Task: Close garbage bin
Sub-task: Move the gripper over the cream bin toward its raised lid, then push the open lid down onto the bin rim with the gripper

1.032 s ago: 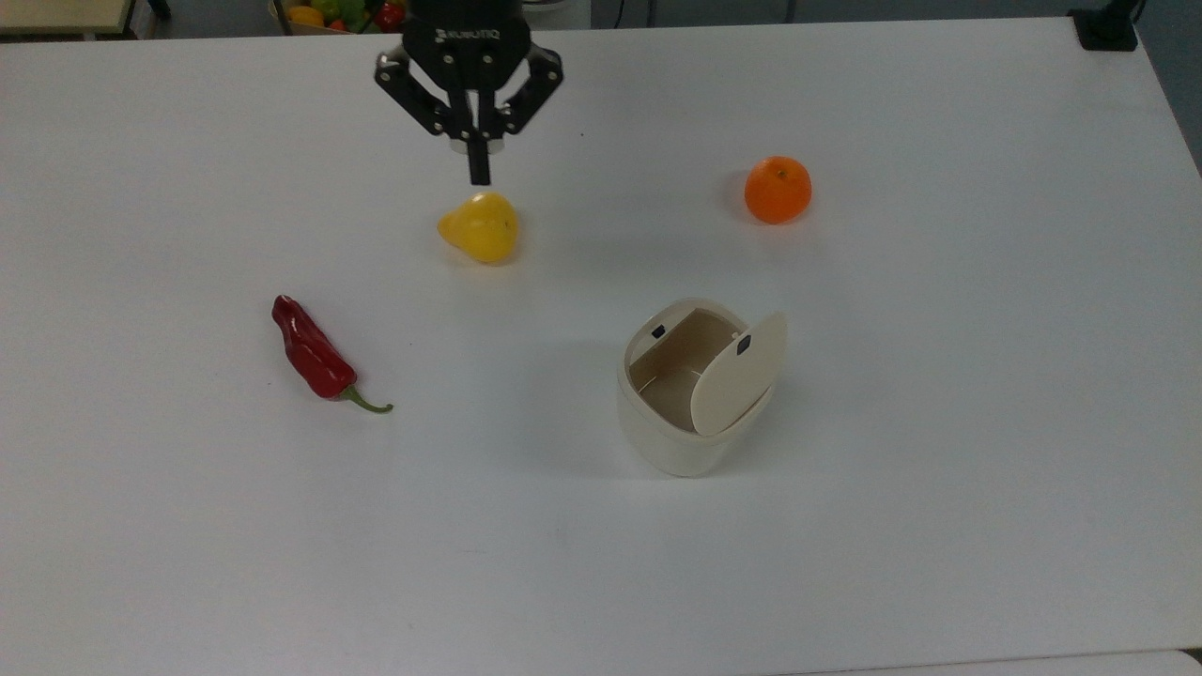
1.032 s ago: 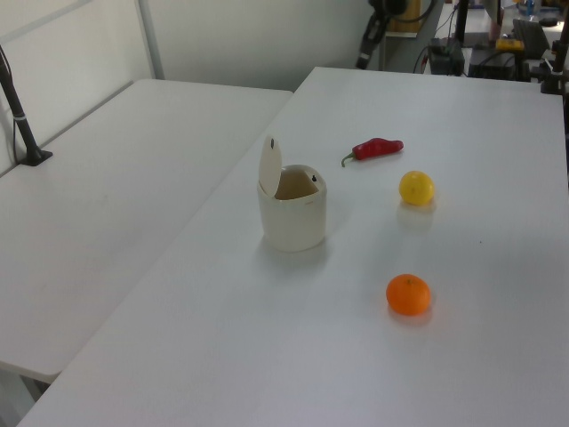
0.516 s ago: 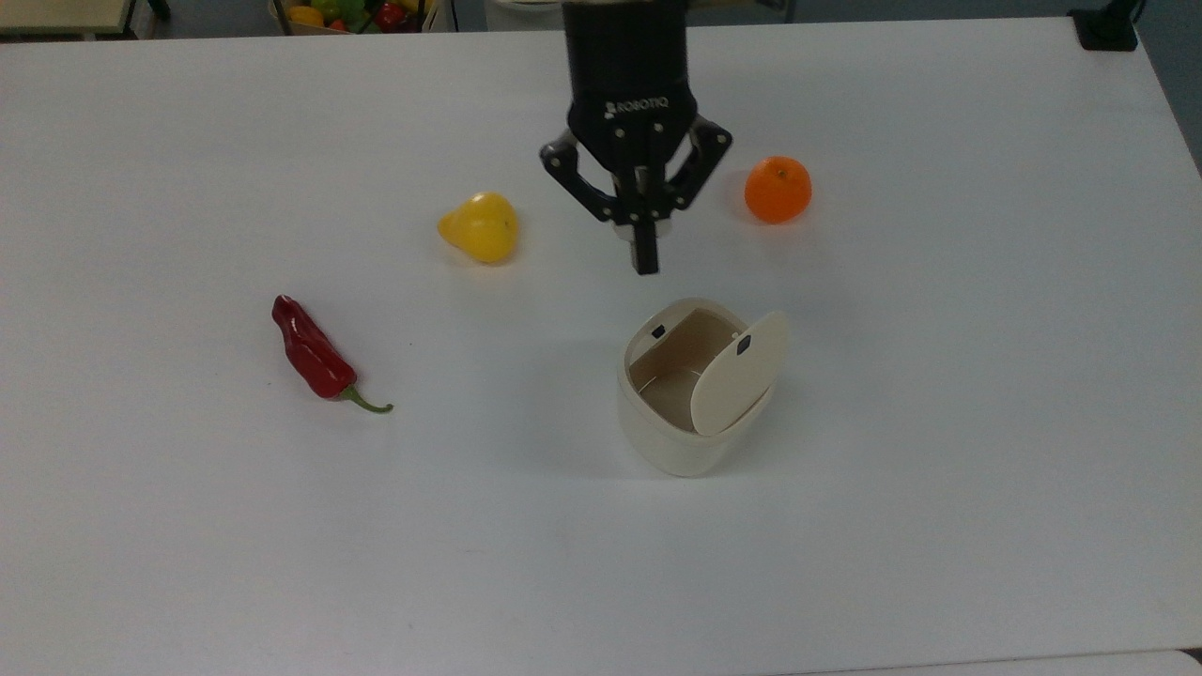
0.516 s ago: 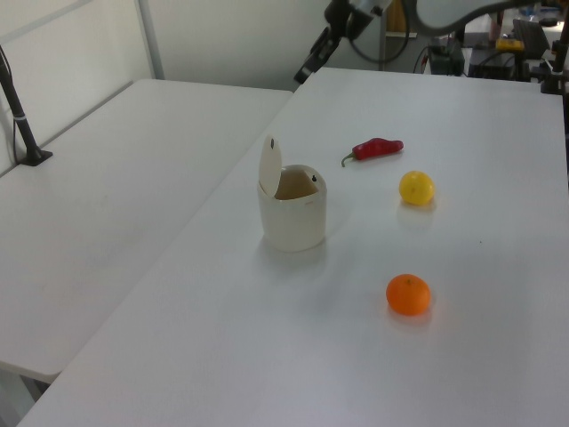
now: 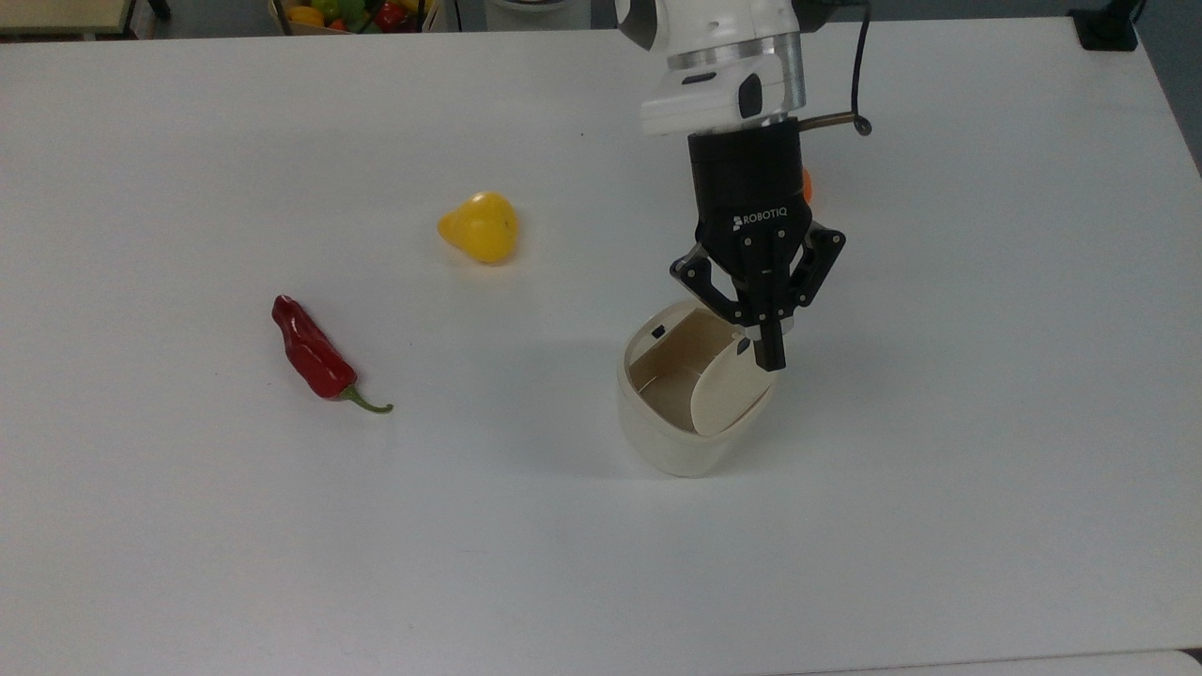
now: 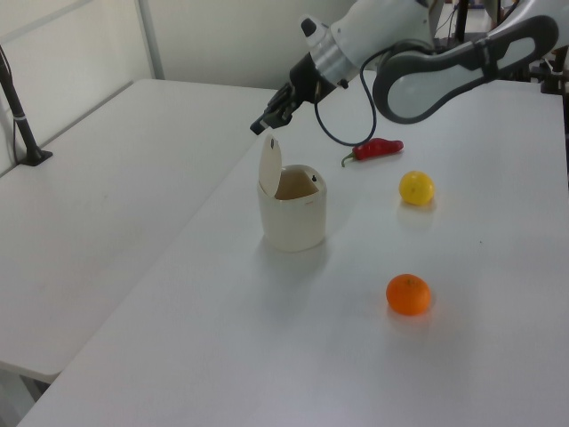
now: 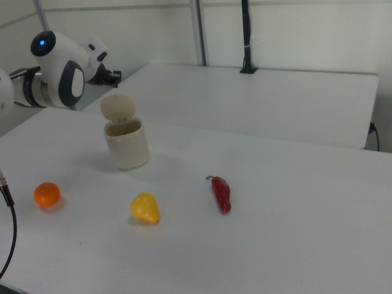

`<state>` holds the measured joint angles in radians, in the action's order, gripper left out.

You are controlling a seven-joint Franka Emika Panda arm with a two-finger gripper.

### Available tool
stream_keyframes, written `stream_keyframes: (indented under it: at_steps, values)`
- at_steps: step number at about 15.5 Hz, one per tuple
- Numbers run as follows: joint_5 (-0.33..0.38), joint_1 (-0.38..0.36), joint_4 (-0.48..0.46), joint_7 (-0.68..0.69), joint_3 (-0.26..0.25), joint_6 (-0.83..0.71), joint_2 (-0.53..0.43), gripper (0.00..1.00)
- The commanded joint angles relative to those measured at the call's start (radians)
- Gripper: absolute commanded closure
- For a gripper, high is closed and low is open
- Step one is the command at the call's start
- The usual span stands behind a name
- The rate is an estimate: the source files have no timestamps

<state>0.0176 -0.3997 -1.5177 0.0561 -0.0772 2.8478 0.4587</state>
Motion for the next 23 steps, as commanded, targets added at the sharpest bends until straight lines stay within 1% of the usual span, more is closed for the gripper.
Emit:
stream_keyframes:
  at_steps: [1, 3, 11, 17, 19, 23]
  values:
    - [0.015, -0.01, 0.016, 0.007, -0.015, 0.01, 0.005, 1.0]
    - [0.01, -0.01, 0.014, 0.011, -0.015, -0.008, 0.003, 1.0]
    - [0.018, 0.015, 0.019, 0.057, -0.015, -0.234, -0.012, 1.0]
    - [0.016, 0.018, 0.019, 0.094, -0.016, -0.401, -0.011, 1.0]
    - [0.016, 0.021, 0.019, 0.114, -0.016, -0.438, -0.011, 1.0]
    - [0.009, 0.022, 0.011, 0.122, -0.016, -0.444, 0.0, 1.0]
